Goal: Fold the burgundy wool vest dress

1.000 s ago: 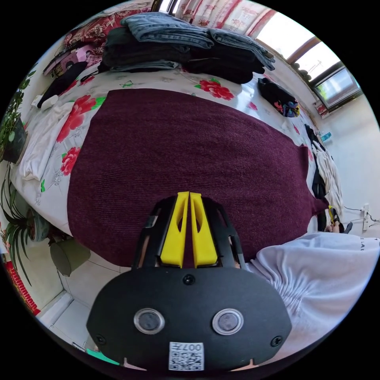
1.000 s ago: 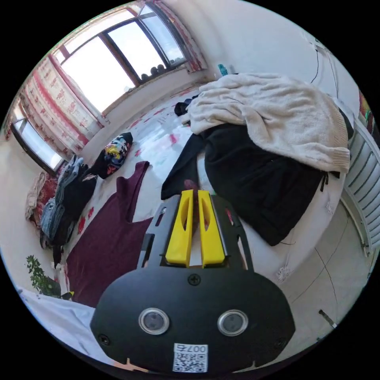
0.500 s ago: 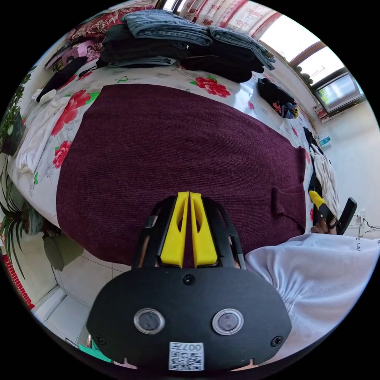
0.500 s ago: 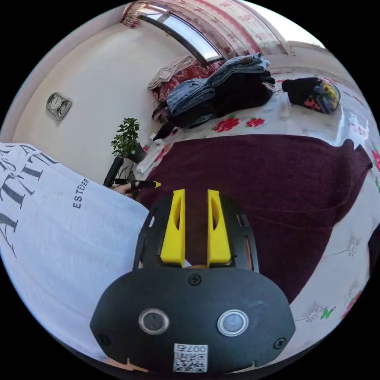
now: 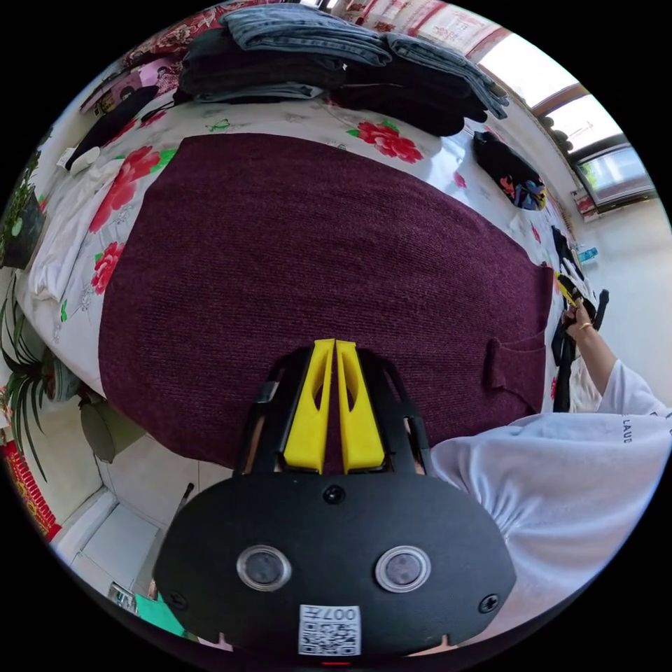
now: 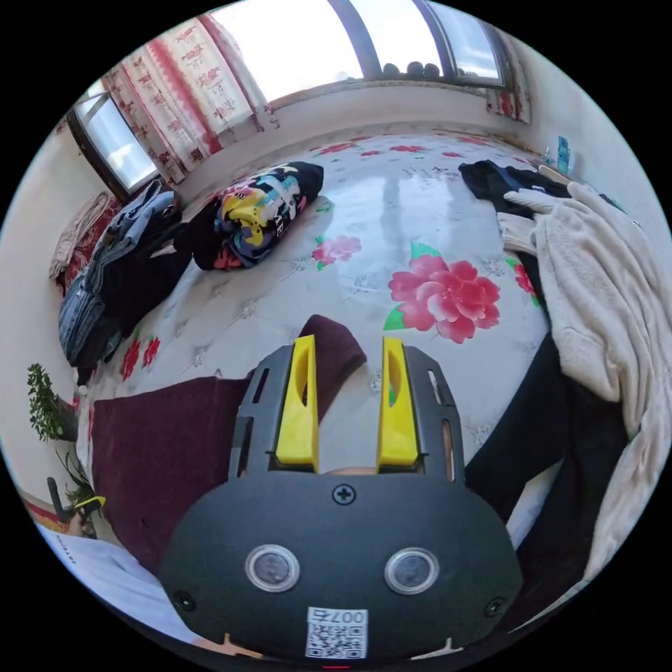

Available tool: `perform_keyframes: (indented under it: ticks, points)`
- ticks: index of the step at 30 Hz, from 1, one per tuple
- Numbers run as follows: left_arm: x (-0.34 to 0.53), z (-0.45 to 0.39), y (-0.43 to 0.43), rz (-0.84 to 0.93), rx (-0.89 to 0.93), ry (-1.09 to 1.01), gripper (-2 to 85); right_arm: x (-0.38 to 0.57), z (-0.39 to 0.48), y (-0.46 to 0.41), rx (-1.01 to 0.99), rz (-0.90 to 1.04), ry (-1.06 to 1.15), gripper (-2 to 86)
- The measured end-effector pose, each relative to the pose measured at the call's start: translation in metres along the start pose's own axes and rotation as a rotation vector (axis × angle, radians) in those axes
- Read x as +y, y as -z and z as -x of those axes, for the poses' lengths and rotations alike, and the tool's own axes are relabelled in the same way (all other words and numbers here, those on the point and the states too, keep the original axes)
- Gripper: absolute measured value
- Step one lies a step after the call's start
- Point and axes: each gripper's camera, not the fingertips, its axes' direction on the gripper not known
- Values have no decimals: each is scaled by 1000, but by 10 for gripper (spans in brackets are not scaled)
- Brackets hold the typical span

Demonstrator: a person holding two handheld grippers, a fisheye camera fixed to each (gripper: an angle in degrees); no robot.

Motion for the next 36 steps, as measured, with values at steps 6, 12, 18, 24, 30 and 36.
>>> perform_keyframes:
  ticks: [6, 12, 18, 24, 30, 36]
  points:
    - [-4, 21, 17, -1, -1, 52, -10, 29, 10, 1, 6, -66, 47, 14]
    - [3, 44, 37, 12, 6, 39, -10, 76, 72, 115, -167, -345, 286, 1]
    - [24, 81, 75, -42, 43, 47, -9, 140, 198, 122, -276, -347, 584, 6]
    - [80, 156, 131, -148, 69, 140, -3, 214, 289, -3, -341, -40, 665, 37]
    - [176, 285, 189, -299, 29, 463, 45, 267, 330, -15, -363, 24, 728, 59]
    - [266, 407, 203, -446, 225, 802, 97, 282, 420, -35, -441, 122, 882, 80]
